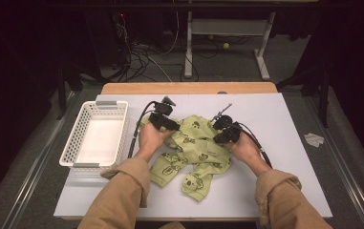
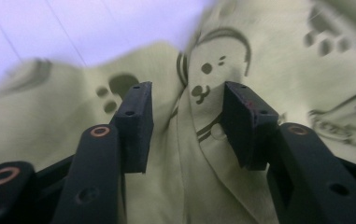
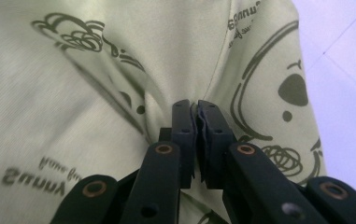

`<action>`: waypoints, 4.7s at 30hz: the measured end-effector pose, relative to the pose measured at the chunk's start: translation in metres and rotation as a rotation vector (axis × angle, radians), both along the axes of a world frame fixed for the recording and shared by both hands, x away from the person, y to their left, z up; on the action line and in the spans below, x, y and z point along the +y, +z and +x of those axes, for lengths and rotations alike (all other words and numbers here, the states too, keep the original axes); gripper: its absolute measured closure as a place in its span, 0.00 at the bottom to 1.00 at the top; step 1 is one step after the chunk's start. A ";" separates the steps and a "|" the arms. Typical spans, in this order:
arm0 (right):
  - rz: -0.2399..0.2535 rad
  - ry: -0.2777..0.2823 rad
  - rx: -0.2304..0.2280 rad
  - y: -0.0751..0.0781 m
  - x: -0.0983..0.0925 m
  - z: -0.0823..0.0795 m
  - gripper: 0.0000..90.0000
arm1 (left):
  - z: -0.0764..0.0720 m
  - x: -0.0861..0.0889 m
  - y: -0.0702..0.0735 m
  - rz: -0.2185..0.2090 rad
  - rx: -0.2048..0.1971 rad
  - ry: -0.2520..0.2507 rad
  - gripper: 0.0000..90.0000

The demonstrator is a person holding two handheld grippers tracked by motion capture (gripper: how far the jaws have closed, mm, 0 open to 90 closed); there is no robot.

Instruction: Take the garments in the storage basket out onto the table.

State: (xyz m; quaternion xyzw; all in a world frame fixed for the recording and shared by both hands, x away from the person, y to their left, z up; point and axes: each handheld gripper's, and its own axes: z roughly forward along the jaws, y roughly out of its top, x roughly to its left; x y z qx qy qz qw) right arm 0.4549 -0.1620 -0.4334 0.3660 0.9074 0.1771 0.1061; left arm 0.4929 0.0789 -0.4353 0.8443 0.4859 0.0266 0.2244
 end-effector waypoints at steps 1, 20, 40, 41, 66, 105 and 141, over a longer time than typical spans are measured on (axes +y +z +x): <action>0.000 0.003 0.005 0.000 -0.001 -0.001 0.97 | 0.000 -0.001 -0.003 0.020 0.022 -0.004 0.52; 0.029 -0.081 -0.191 0.025 0.000 0.017 1.00 | -0.005 0.009 0.024 0.022 -0.229 0.081 0.83; 0.071 -0.155 -0.156 0.035 -0.054 -0.011 0.88 | -0.046 0.005 0.020 -0.036 -0.098 -0.069 0.54; 0.065 -0.169 -0.150 0.033 -0.058 -0.010 0.87 | -0.046 0.004 0.017 -0.030 -0.085 -0.072 0.54; -0.010 -0.190 -0.167 0.031 -0.066 0.004 0.95 | -0.087 0.020 -0.006 -0.102 -0.085 -0.091 0.53; -0.008 -0.025 -0.026 -0.001 -0.030 -0.023 1.00 | -0.082 0.026 -0.018 -0.099 -0.076 -0.067 0.65; -0.017 -0.163 -0.140 0.018 -0.065 -0.016 0.82 | -0.072 0.028 0.006 -0.103 -0.091 -0.099 0.79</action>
